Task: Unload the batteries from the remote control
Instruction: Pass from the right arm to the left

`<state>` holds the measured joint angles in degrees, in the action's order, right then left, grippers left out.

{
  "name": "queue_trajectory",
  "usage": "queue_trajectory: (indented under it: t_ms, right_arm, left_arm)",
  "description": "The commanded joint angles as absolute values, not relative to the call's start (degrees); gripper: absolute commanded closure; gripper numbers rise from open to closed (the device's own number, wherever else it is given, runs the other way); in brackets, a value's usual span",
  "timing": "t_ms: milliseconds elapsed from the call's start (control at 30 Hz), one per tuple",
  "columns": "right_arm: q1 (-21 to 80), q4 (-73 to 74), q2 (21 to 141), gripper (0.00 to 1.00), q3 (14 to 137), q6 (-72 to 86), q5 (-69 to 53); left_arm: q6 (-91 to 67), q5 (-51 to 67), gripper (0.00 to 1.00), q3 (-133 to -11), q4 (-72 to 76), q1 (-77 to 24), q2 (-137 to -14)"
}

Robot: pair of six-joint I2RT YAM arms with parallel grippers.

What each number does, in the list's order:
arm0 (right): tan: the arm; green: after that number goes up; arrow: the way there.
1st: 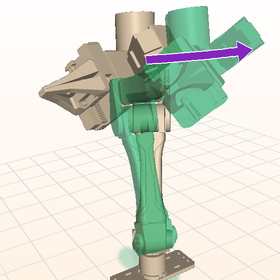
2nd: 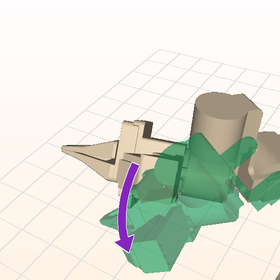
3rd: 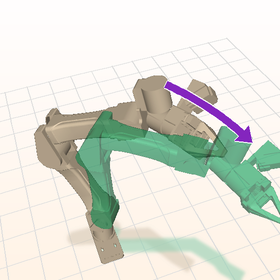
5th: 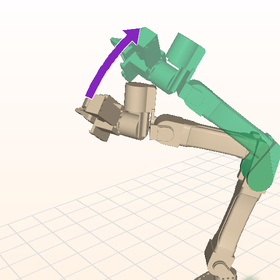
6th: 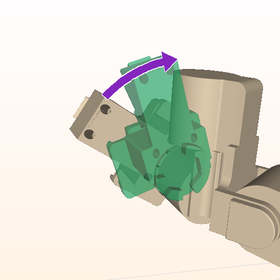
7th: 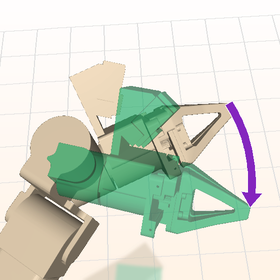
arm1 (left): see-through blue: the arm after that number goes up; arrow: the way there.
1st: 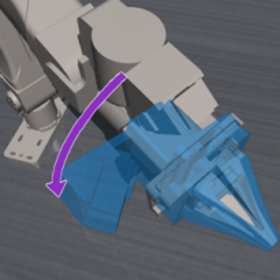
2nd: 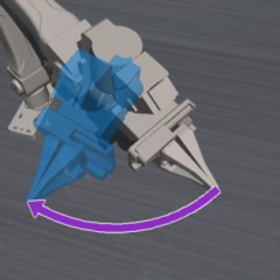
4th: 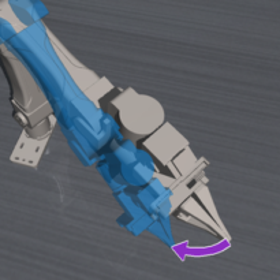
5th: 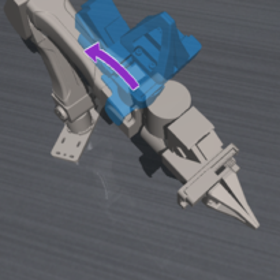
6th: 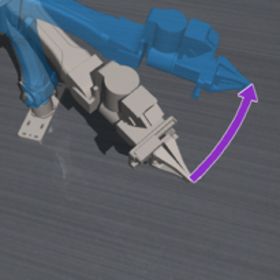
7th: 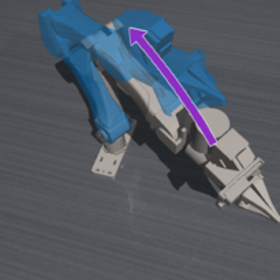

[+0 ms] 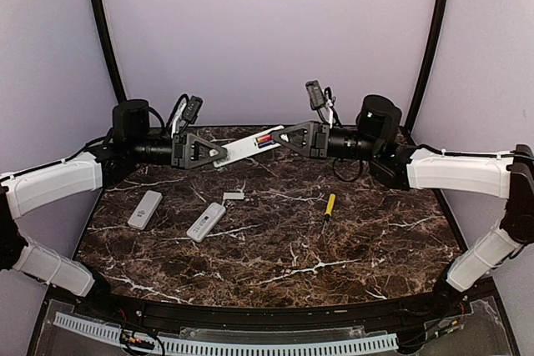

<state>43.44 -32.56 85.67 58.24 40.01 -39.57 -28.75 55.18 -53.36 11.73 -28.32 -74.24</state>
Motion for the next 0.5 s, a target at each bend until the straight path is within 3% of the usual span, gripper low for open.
queue_trajectory:
  t_ms: [0, 267, 467]
  right_arm:
    - [43.31, -41.70, 84.20, 1.00, 56.87, 42.06, -38.01]
    - [44.42, -41.04, 84.06, 1.00, 56.85, 40.34, -33.40]
    - [44.69, -43.85, 85.16, 1.00, 56.42, 42.47, -32.72]
  left_arm:
    - [-39.98, 56.17, 0.08, -49.76, 27.54, -28.56, -74.24]
    - [-40.43, 58.17, 0.11, -50.76, 29.64, -29.82, -74.29]
    - [-42.72, 58.31, 0.31, -50.75, 33.47, -30.27, -75.63]
